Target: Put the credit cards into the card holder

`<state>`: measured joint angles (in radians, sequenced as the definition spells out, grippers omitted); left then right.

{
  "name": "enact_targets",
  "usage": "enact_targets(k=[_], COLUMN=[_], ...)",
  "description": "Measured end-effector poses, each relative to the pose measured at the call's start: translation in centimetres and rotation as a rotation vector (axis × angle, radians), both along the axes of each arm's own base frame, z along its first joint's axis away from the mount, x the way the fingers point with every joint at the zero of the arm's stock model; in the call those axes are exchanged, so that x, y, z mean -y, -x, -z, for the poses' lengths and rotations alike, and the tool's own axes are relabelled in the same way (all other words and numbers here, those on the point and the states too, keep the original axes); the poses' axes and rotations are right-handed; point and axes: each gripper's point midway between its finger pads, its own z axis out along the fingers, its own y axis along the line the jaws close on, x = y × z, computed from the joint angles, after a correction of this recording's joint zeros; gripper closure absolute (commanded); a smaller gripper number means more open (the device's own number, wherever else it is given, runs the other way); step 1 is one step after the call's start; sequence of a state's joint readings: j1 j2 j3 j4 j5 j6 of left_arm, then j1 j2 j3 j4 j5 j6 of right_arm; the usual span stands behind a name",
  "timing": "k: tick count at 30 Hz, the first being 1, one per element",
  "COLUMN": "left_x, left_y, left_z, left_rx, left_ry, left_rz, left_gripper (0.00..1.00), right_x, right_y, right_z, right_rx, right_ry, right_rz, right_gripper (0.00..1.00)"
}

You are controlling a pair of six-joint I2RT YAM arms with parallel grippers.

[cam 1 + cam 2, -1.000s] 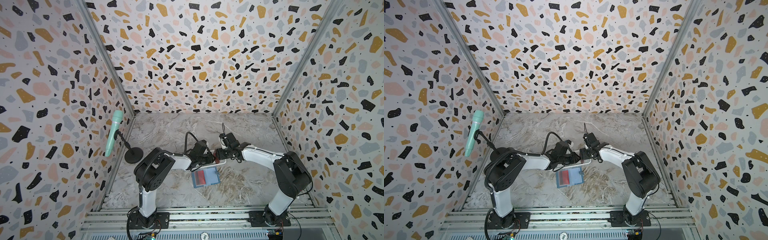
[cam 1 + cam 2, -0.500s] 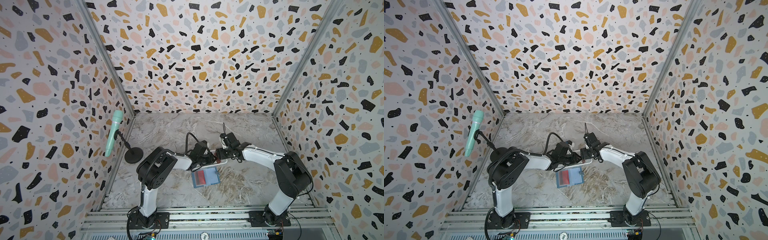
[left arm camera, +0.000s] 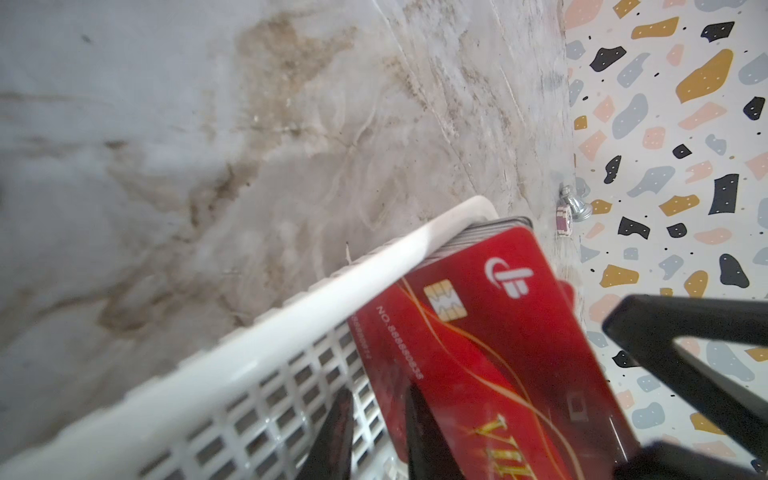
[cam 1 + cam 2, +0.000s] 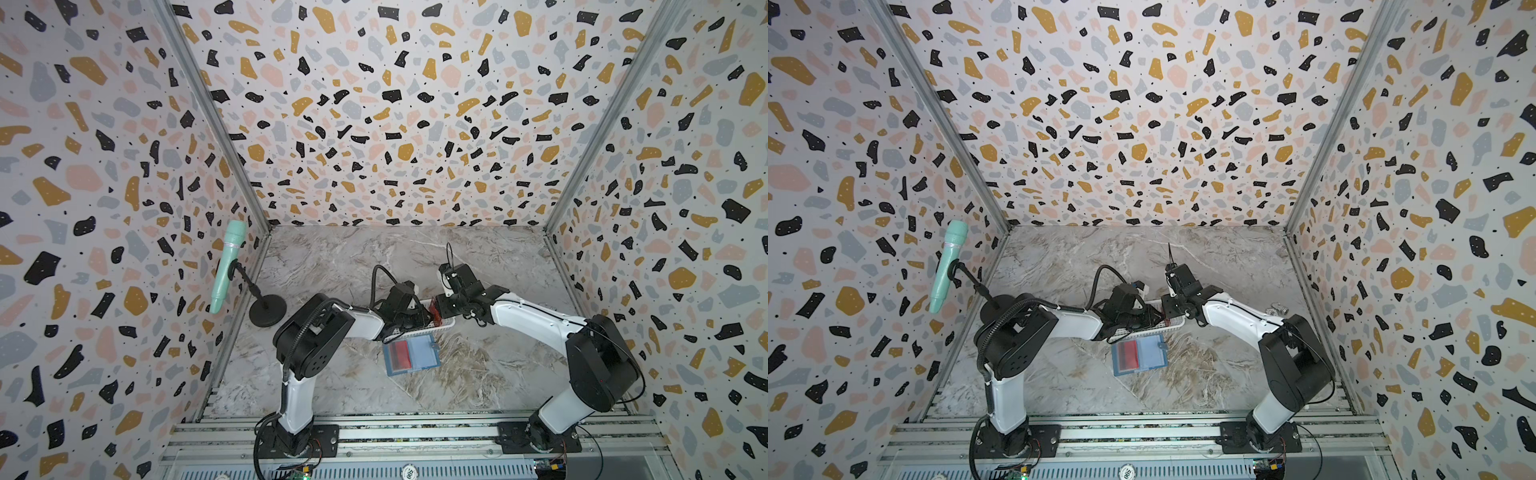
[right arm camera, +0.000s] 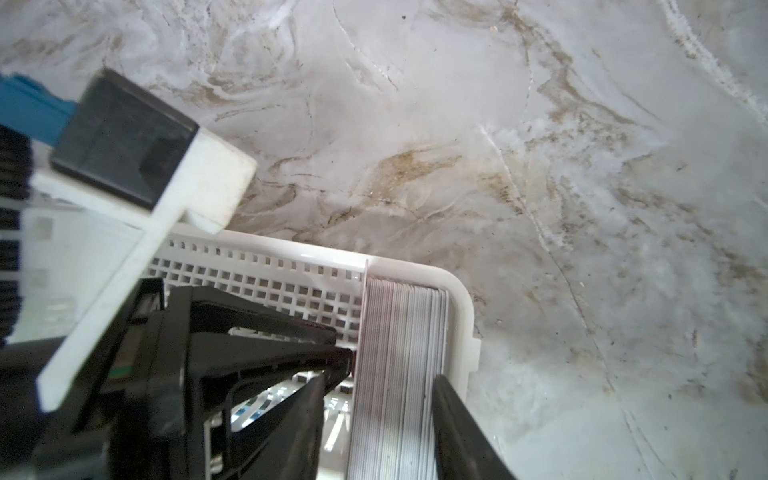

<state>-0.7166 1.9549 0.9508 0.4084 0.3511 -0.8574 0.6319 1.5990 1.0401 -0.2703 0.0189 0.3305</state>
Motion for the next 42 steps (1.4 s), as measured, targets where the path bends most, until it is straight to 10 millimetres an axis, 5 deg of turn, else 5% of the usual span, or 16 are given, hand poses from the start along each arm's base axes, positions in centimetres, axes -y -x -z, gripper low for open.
enact_targets(k=[15, 23, 28, 37, 42], left_x=[0.0, 0.0, -0.4, -1.8, -1.9], left_y=[0.0, 0.1, 0.2, 1.8, 2.2], left_z=[0.0, -0.6, -4.4, -11.4, -13.8], left_rx=[0.000, 0.013, 0.084, 0.231, 0.285], left_ry=[-0.001, -0.004, 0.037, 0.154, 0.215], left_rz=[0.001, 0.000, -0.002, 0.000, 0.003], left_gripper=[0.75, 0.75, 0.74, 0.70, 0.69], right_x=[-0.3, -0.3, 0.1, 1.5, 2.3], right_y=[0.4, 0.5, 0.4, 0.2, 1.0], right_z=[0.8, 0.7, -0.9, -7.8, -8.5], right_rx=[-0.027, -0.042, -0.028, 0.090, 0.084], right_ry=[-0.006, -0.028, -0.068, -0.255, -0.330], right_rz=[0.009, 0.048, 0.081, 0.094, 0.079], right_gripper=[0.93, 0.98, 0.98, 1.00, 1.00])
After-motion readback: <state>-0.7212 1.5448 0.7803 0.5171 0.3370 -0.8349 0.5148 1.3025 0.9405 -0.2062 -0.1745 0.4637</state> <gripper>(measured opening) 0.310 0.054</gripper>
